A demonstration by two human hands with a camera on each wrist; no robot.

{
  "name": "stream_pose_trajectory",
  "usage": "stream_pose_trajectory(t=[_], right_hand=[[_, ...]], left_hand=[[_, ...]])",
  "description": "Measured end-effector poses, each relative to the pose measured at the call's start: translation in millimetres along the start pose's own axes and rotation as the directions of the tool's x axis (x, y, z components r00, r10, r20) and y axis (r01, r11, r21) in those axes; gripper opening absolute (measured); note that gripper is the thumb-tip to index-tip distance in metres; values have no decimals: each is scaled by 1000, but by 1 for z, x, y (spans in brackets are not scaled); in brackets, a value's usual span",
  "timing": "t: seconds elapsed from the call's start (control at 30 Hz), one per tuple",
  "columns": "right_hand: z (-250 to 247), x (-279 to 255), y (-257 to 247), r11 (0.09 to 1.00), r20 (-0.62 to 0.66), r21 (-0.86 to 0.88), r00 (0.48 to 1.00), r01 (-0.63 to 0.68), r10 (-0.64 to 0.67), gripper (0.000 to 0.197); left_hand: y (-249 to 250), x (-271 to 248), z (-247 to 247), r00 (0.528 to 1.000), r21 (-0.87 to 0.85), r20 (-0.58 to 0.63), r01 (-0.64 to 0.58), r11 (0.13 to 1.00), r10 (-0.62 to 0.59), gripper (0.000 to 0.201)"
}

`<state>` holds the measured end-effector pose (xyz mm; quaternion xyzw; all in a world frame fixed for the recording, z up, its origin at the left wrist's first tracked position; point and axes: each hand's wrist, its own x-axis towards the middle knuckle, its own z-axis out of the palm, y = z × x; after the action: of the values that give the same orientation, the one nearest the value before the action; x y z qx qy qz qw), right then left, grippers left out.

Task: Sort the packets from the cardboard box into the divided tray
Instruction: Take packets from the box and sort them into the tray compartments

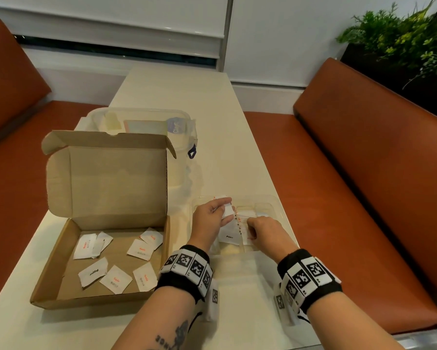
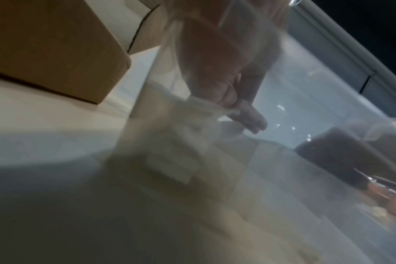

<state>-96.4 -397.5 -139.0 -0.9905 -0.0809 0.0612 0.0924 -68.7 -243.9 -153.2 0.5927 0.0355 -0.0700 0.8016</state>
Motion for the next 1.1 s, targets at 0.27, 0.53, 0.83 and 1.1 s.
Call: stream_pose_trajectory(t=[0.27, 0.53, 0.83, 1.1], right_hand=[[-7, -3, -3, 995, -7, 74, 998, -62, 62, 34], [-24, 3, -22, 716, -151, 691, 951, -93, 269, 26], [-43, 6, -20, 624, -237, 782, 918, -14, 317, 5], [-63, 13, -16, 750, -277, 661, 921, -25, 275, 12]], left_hand=[[4, -4, -1, 998, 36, 46, -35, 999, 33, 49], [7, -8, 2, 999, -20, 43, -18, 1000, 19, 42], [4, -5, 2, 1000, 50, -15, 12, 999, -11, 30], [4, -6, 4, 998, 172, -13, -61, 983, 64, 19]])
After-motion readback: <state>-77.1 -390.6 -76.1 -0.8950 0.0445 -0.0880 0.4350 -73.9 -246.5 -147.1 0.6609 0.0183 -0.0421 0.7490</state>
